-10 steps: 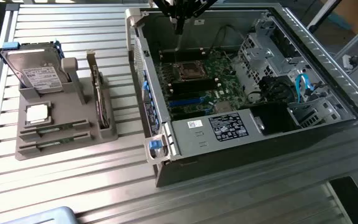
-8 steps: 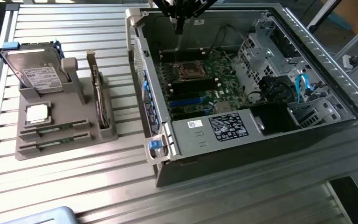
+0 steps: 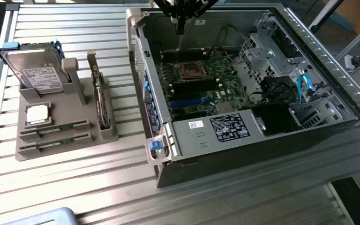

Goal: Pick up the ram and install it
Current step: 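Reach for the ram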

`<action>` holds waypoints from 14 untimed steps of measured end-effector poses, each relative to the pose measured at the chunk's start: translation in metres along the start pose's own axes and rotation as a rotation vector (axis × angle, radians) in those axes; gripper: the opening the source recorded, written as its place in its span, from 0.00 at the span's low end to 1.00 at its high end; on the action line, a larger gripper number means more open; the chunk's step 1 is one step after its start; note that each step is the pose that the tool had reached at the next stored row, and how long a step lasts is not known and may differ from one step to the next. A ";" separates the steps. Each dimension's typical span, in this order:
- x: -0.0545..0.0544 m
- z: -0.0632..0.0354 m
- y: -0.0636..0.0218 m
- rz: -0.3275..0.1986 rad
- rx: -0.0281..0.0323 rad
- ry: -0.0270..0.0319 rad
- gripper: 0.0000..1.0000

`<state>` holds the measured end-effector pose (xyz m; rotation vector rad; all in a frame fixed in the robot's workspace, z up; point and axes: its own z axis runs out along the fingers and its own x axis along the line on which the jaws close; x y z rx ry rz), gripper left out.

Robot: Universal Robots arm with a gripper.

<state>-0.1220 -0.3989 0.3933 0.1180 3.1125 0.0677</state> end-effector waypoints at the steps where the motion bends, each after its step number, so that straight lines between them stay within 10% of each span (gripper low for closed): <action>1: 0.000 0.0000 0.0000 0.000 0.0001 0.0000 0.10; 14: 0.027 -0.0007 -0.0020 0.000 0.0000 0.0000 0.10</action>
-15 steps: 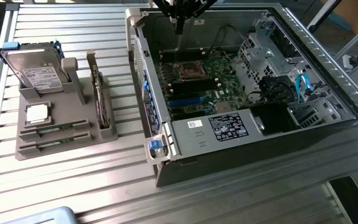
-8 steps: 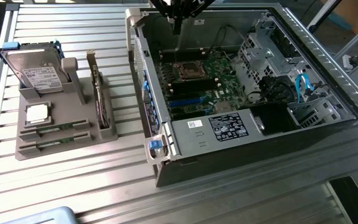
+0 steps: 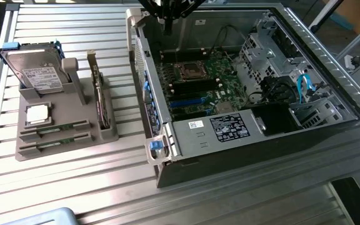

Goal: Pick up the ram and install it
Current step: 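Reach for the ram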

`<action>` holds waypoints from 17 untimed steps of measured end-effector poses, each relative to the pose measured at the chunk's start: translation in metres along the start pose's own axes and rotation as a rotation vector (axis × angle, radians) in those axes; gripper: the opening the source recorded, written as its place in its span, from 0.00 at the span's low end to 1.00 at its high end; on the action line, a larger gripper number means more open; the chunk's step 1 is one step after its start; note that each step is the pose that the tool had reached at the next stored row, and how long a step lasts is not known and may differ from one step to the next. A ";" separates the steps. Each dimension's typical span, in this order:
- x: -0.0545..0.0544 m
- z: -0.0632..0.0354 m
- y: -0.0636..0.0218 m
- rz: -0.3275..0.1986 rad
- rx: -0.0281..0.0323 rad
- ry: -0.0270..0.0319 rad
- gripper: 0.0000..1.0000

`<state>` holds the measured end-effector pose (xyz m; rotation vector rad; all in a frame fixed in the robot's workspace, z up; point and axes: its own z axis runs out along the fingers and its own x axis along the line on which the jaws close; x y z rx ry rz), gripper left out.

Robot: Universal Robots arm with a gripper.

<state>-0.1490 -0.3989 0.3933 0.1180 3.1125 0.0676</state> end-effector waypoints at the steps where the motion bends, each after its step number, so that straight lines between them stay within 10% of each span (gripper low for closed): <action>1: 0.002 -0.0001 -0.0002 0.000 0.0000 0.0001 0.10; 17: 0.061 -0.0017 -0.0046 0.000 0.0001 0.0001 0.10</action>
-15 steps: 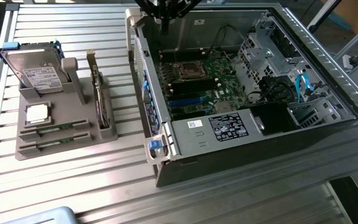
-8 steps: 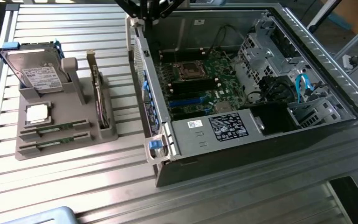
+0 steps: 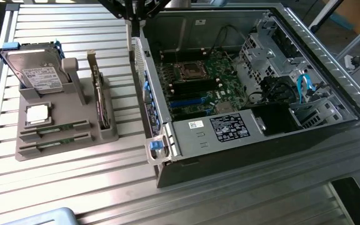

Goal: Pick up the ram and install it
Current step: 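Reach for the ram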

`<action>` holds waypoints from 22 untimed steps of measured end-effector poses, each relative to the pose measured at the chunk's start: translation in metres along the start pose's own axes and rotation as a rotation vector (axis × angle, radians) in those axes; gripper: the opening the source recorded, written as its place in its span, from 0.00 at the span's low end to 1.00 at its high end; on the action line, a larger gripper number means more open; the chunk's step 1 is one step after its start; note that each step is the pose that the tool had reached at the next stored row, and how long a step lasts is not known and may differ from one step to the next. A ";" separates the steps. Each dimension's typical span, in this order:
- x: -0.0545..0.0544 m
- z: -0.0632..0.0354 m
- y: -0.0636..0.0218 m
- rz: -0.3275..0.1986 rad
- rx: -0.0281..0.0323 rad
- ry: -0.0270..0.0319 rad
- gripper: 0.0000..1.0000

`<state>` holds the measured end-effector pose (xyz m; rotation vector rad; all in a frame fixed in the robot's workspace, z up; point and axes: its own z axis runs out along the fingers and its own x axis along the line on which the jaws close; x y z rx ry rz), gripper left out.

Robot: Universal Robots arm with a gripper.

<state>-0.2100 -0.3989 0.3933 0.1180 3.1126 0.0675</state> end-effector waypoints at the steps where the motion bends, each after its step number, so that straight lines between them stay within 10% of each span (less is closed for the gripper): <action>1: 0.005 -0.0001 -0.0003 0.000 -0.0001 -0.0001 0.10; 22: 0.083 -0.0013 -0.0063 0.000 0.0020 0.0053 0.10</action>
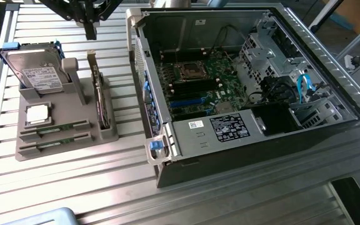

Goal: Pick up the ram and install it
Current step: 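Reach for the ram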

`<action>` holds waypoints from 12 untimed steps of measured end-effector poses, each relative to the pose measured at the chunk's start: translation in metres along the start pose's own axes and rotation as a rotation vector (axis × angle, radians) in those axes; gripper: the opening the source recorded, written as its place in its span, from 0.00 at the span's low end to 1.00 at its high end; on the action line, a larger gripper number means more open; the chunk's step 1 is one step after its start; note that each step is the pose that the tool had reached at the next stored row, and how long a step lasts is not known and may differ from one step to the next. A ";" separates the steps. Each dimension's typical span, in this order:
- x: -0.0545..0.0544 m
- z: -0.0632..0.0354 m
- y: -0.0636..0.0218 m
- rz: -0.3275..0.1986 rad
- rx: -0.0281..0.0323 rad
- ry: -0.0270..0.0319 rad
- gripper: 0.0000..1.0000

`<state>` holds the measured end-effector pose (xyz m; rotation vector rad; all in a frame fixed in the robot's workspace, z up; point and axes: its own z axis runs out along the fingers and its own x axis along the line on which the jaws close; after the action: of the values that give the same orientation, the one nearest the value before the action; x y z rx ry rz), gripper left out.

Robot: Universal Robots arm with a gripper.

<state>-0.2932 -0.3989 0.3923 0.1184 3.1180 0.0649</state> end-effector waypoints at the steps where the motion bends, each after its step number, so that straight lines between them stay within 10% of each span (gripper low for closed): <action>1: 0.004 0.0001 -0.0003 0.000 0.0003 0.0013 0.10; 12: 0.045 0.0007 -0.0035 0.001 0.0035 0.0158 0.10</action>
<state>-0.3381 -0.3989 0.3906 0.1195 3.1340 0.0607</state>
